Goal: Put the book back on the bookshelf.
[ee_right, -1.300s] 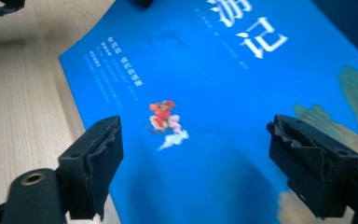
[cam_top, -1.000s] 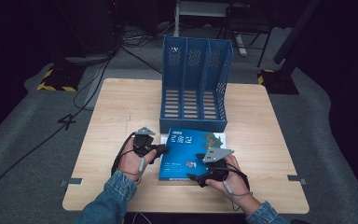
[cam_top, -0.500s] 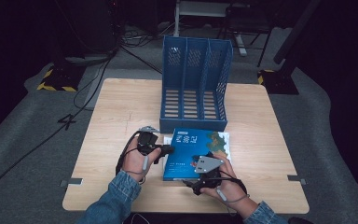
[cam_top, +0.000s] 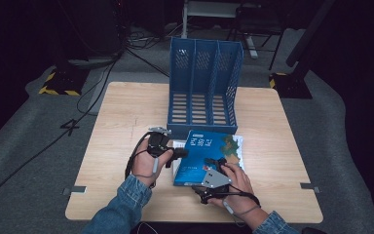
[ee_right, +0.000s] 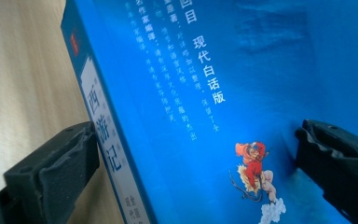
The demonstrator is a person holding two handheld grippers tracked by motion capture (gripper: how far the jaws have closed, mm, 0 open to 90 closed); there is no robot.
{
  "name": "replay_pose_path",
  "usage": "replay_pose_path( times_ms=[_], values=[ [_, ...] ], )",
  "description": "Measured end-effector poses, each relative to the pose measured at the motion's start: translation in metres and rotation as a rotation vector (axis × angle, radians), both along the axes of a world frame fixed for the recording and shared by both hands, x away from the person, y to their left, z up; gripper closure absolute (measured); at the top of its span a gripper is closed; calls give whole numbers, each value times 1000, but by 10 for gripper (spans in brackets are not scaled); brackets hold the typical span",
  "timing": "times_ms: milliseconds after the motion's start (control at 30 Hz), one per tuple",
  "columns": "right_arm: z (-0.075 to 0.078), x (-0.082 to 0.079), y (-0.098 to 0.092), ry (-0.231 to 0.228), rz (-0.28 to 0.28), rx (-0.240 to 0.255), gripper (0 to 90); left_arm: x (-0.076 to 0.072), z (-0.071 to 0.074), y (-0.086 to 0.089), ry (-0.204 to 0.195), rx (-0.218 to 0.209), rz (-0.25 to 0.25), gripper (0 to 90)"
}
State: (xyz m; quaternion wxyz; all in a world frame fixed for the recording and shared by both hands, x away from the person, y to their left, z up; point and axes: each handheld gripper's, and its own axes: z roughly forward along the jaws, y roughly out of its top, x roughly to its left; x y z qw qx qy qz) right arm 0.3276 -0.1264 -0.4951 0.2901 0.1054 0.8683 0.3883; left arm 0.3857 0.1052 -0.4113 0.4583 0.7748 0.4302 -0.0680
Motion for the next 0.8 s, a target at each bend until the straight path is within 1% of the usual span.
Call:
replay_pose_path(
  times_ms=[67,133,167,200,233,267,300,333,400,433,467,533,567,600,667,700,767,800],
  values=[
    [-3,1,0,-30,1,-25,0,3,-1,1,14,-15,0,815],
    [-4,0,1,-49,-1,-36,0,5,-1,2,24,-30,-13,815],
    [-5,0,1,-67,-1,-47,0,5,-1,2,24,-30,-13,815],
    [-6,-2,2,-92,-10,-60,0,5,-1,1,34,-56,-17,816],
    [-6,-3,3,-112,-22,-75,0,6,-1,1,42,-66,-21,815],
    [-7,-4,4,-128,-34,-93,0,6,0,0,39,-64,-27,815],
    [-7,-4,5,-135,-47,-103,0,6,0,-2,36,-59,-28,815],
    [-7,-4,5,-135,-53,-104,0,6,0,-4,30,-52,-28,815],
    [-8,-3,5,-135,-64,-101,0,6,-1,-5,32,-55,-28,815],
    [-9,-2,4,-145,-70,-107,0,6,-1,-6,30,-54,-31,814],
    [-10,0,4,-162,-78,-131,0,7,-3,-8,34,-62,-22,814],
    [-10,1,4,-161,-82,-128,0,8,-3,-7,31,-62,-23,814],
    [-12,2,4,-183,-73,-120,0,7,-3,-8,17,-58,-15,813],
    [-12,2,4,-183,-73,-120,0,7,-3,-8,17,-58,-15,812],
    [-15,4,1,-208,-51,-87,0,7,-4,-8,6,-51,4,809],
    [-16,5,1,-223,-36,-84,0,6,-5,-8,5,-52,15,807],
    [-16,5,1,-232,-29,-88,2,5,-9,-7,-11,-51,33,796],
    [-16,5,2,-239,-22,-95,3,5,-11,-6,-10,-60,42,791]
  ],
)
